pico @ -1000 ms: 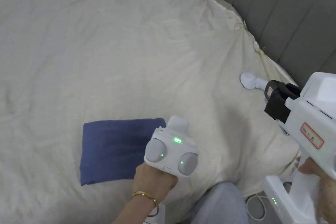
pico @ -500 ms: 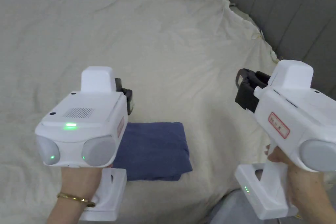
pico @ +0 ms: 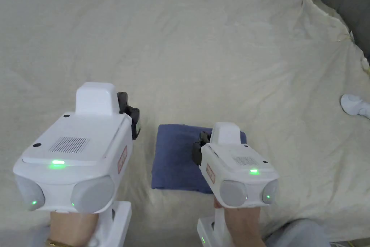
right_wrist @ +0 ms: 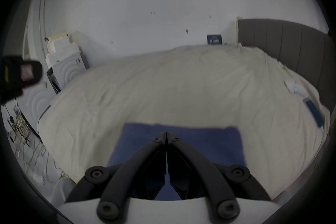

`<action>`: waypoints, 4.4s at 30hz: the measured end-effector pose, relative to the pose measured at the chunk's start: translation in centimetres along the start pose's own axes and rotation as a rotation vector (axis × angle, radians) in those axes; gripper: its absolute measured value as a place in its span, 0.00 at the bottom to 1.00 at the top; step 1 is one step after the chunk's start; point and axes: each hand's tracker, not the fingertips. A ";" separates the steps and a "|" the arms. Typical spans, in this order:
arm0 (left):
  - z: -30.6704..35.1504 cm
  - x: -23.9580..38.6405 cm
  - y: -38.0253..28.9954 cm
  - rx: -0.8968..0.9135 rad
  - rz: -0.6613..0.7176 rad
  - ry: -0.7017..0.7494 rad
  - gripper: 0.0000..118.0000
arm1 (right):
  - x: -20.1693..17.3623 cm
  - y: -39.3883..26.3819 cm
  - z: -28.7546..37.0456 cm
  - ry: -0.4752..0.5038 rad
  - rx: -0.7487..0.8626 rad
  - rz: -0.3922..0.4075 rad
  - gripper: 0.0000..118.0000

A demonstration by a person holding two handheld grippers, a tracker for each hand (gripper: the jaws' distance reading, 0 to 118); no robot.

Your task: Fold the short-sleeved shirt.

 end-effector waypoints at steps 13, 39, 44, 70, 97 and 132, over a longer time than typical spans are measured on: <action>-3.6 -2.5 0.7 -0.152 0.208 -0.161 0.65 | 0.0 -2.7 -1.9 -0.044 -0.076 0.010 0.00; -18.7 -7.0 -8.8 -0.849 0.738 -0.933 0.84 | 0.6 -2.0 -2.1 -0.012 -0.115 -0.003 0.00; -20.0 -6.2 -8.9 -0.912 0.691 -0.907 0.52 | 1.1 -2.0 -2.2 -0.002 -0.115 -0.030 0.00; -12.8 -7.5 4.8 -0.877 0.292 -0.378 0.18 | 9.1 9.5 13.5 0.037 0.312 0.000 0.00; -16.6 -46.6 0.4 -0.946 0.026 0.744 0.43 | 2.9 9.9 9.2 -0.080 0.216 0.024 0.00; -2.1 -4.4 10.7 0.286 -0.009 0.229 0.00 | 8.2 16.1 17.4 -0.038 0.501 0.156 0.00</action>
